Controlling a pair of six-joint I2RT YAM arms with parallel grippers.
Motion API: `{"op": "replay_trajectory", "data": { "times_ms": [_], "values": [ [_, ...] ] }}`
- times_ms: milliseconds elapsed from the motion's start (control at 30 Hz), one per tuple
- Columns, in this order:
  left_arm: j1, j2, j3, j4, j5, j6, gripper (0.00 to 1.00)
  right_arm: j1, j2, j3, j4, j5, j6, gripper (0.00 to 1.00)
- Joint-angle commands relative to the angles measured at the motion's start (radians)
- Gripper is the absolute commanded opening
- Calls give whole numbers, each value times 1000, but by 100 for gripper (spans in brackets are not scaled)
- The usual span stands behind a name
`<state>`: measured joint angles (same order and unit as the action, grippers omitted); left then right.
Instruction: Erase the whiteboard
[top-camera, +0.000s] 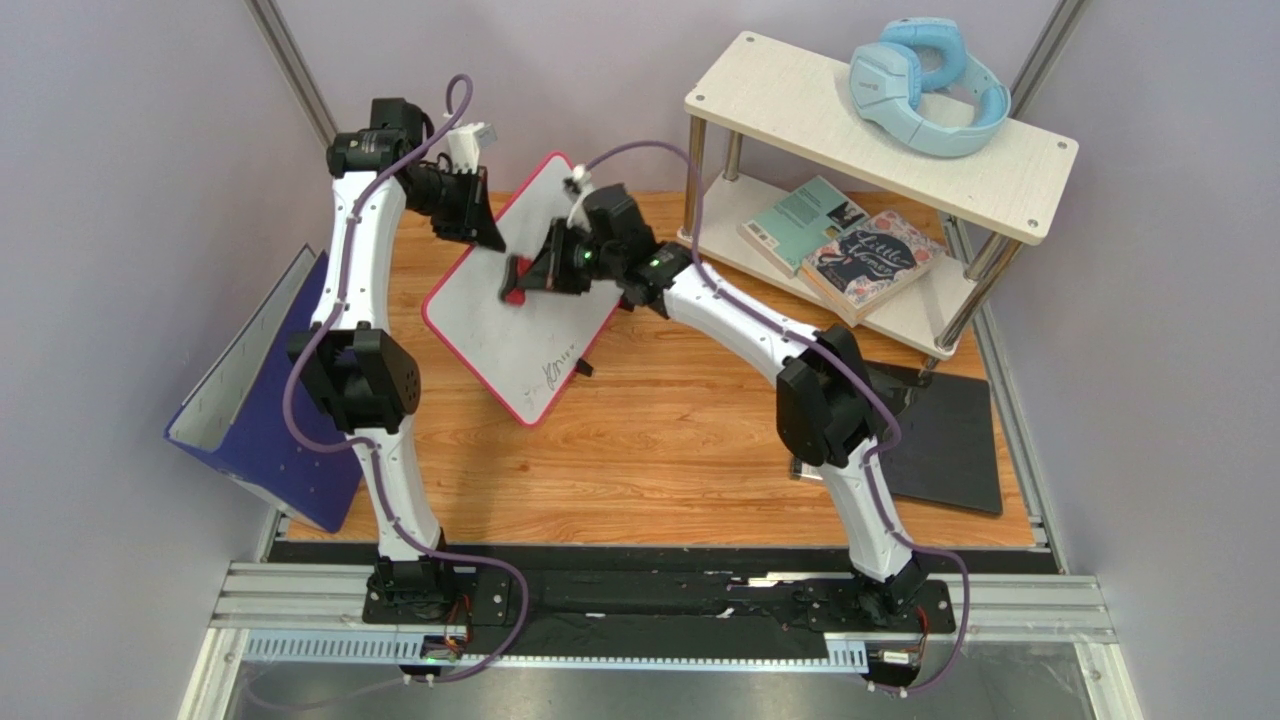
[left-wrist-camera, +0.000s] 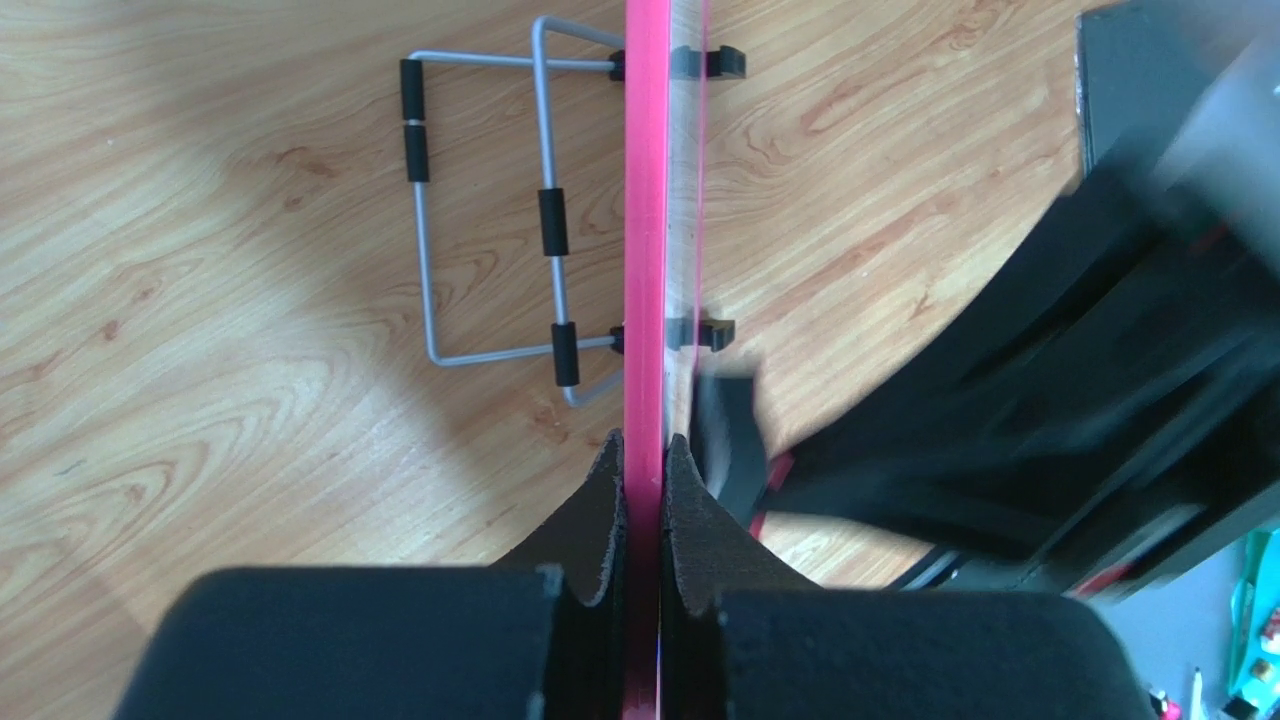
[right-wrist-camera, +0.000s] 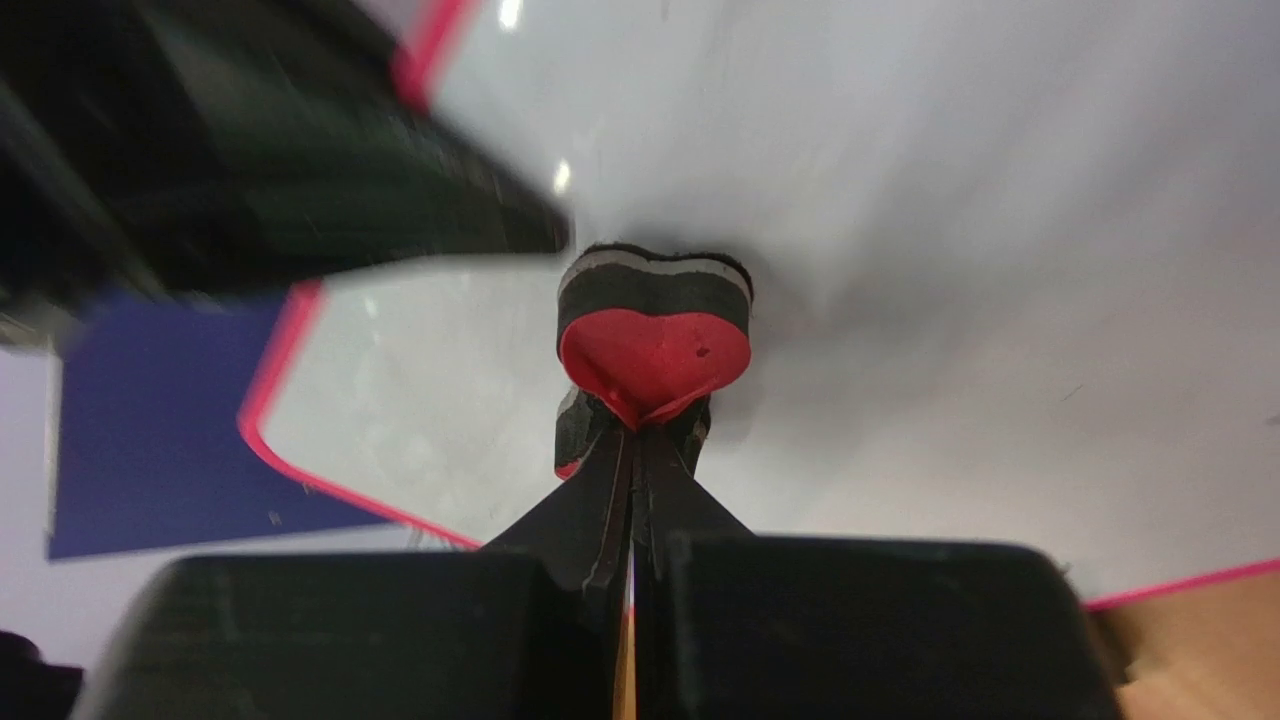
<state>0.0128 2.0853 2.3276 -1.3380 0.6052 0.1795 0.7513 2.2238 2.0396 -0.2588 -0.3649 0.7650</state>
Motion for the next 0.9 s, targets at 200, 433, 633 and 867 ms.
{"op": "replay_trajectory", "data": {
  "times_ms": [200, 433, 633, 867],
  "values": [
    [-36, -8, -24, -1, -73, 57, 0, -162, 91, 241, 127, 103, 112, 0],
    [-36, -8, -25, -1, -76, 60, 0, -158, 215, 332, 90, 47, 152, 0],
    [-36, -10, -30, 0, -76, 58, 0, -141, 172, 188, 110, 60, 149, 0],
    [-36, -19, -30, 0, -79, 60, 0, -139, 114, -82, 127, 50, 149, 0]
  ]
}}
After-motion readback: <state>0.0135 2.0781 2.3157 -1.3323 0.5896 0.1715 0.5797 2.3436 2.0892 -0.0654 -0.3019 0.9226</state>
